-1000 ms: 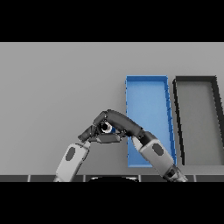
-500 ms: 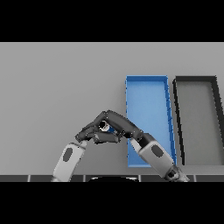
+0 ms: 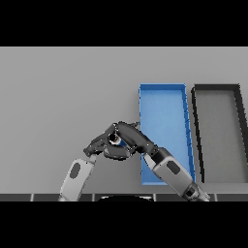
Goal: Pick up the blue pipe and place it into the blue bin.
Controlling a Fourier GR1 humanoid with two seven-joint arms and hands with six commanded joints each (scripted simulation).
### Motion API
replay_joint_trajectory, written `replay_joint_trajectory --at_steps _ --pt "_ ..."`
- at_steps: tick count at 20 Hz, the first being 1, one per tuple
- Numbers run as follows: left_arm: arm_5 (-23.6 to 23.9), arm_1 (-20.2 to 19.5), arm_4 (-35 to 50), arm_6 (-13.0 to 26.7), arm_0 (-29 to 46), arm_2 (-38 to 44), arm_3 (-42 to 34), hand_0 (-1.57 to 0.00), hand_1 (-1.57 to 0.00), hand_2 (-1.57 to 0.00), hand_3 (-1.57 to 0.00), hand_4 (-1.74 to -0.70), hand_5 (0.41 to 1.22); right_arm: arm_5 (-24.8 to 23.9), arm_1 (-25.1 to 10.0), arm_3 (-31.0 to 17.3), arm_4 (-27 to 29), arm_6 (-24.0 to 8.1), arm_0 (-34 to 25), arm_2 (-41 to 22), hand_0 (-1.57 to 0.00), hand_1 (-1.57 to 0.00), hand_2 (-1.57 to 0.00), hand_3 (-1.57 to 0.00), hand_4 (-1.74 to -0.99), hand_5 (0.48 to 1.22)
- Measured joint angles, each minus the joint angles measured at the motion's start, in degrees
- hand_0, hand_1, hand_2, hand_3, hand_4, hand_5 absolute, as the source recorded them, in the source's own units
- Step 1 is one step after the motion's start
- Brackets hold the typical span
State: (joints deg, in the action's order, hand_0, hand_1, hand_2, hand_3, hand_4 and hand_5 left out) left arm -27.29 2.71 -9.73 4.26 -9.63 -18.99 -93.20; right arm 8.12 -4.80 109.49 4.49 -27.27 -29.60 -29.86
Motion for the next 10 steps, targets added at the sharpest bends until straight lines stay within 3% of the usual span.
replay_joint_trajectory --at_steps 2,4,9,10 --pt "0.57 -0.28 -1.05 -0.01 0.03 -0.14 0.15 -0.04 -0.04 -0.04 -0.03 -0.94 0.495 -0.48 0.34 -0.09 1.04 1.14 -0.12 0.33 -1.57 -1.57 -1.57 -1.57 -1.741 1.220" --pt "1.01 -0.21 -2.03 -0.20 0.52 -0.61 0.76 -0.03 -0.02 -0.02 -0.02 -0.92 0.482 -0.70 0.83 0.57 5.45 0.25 -0.45 2.13 -1.57 -1.57 -1.57 -1.57 -1.741 1.221" --pt "1.13 0.12 -2.22 0.13 0.68 -0.97 0.72 -0.01 -0.01 -0.01 -0.01 -0.91 0.450 -4.84 1.21 2.38 14.77 -7.27 -8.87 8.24 -1.57 -1.57 -1.57 -1.57 -1.741 1.221" --pt "1.02 -0.31 -1.64 0.21 0.90 -0.41 0.20 -0.01 -0.01 -0.01 0.00 -0.91 0.445 -6.57 -0.27 1.69 17.52 -7.55 -11.76 9.46 -1.57 -1.57 -1.57 -1.57 -1.741 1.221"
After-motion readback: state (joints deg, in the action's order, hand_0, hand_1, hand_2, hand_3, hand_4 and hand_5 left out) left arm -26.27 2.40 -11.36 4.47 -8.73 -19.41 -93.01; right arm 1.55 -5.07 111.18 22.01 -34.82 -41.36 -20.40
